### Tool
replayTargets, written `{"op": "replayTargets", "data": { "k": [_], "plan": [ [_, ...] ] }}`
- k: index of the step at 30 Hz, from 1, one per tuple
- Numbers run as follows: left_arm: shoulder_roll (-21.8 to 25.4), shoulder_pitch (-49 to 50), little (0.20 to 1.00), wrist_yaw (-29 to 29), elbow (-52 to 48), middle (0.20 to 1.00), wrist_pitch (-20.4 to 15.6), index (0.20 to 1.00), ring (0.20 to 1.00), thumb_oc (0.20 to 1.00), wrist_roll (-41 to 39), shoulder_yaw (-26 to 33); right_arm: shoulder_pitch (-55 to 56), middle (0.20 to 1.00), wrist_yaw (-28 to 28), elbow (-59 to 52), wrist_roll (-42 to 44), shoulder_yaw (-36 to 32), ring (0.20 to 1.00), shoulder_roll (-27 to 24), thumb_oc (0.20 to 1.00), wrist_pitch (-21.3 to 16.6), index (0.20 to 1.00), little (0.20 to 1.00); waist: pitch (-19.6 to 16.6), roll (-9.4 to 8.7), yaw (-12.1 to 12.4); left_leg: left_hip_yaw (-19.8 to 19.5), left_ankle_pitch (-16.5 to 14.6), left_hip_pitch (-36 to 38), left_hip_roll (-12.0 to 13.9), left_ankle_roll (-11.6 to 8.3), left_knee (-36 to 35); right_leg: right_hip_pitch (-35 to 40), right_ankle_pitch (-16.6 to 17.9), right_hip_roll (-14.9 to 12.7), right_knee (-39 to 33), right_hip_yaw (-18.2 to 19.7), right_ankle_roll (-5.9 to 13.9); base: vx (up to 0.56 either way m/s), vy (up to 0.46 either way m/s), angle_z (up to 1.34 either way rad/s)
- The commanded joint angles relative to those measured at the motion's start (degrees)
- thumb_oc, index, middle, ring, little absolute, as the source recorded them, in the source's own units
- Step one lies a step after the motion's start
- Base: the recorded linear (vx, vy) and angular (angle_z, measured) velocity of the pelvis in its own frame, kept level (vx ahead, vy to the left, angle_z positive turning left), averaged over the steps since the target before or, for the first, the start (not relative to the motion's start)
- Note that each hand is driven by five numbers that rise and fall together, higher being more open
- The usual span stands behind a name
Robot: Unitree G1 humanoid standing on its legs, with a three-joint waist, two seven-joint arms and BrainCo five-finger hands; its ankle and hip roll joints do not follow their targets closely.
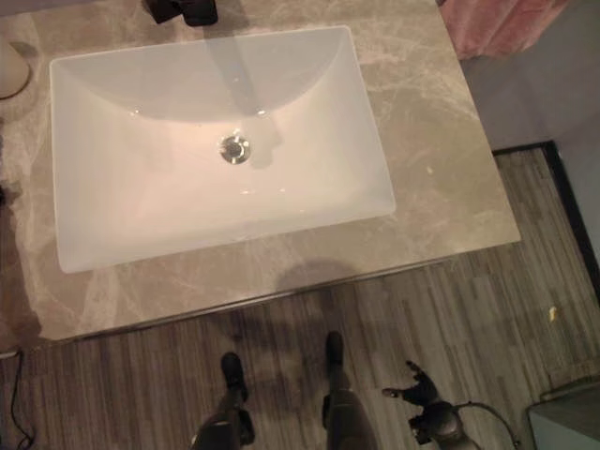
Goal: Put brush and paste in cup on sink, flatten towel.
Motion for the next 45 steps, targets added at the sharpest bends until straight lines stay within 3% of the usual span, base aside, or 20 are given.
{"op": "replayTargets", "data": {
  "k": [1, 21, 28, 45],
  "plan": [
    [0.43, -2.90, 0.200, 2.37, 5.58, 0.200, 0.23, 0.200, 0.200, 0.200, 0.53, 0.74, 0.52, 1.000, -0.20, 0.07, 1.18, -0.95, 1.000, -3.40, 1.000, -0.19, 1.000, 1.000, 0.85, 0.38, -0.50, -5.19, 1.65, -0.99, -0.84, -0.30, 0.38, 0.64, 1.68, -2.84, -0.12, -1.08, 4.69, 0.00, 0.000, 0.00],
    [2.89, -22.45, 0.200, 5.05, 19.43, 0.200, 1.16, 0.200, 0.200, 0.200, -1.94, -9.41, -0.85, 1.000, -0.64, 0.22, 4.23, 0.74, 1.000, -2.77, 1.000, -0.88, 1.000, 1.000, 2.88, -1.79, -1.57, -6.44, 2.26, -5.67, -0.10, -0.54, 0.38, -2.96, 2.57, -2.07, -0.12, -1.55, 5.42, 0.00, 0.000, 0.00],
    [3.23, -25.57, 0.200, 5.18, 19.65, 0.200, 0.84, 0.200, 0.200, 0.200, -3.03, -11.72, -0.73, 1.000, -0.66, -1.63, 4.23, 1.94, 1.000, -3.13, 1.000, -1.32, 1.000, 1.000, 3.20, -2.05, -1.64, -6.99, 2.35, -7.20, 0.09, -0.50, 0.38, -4.04, 2.89, -1.83, -0.12, -1.81, 5.76, 0.00, 0.000, 0.00],
    [-1.39, -30.15, 0.200, 5.91, 15.70, 0.200, 0.28, 0.200, 0.200, 0.200, -0.63, -16.57, 0.55, 1.000, -0.42, -5.56, 4.78, 2.12, 1.000, -4.03, 1.000, -2.59, 1.000, 1.000, 2.63, -1.56, -2.46, -7.51, 2.27, -8.93, -0.19, -0.36, 0.38, -5.85, 2.91, -1.70, -0.12, -1.54, 5.56, 0.00, 0.003, 0.01]
  ]
}}
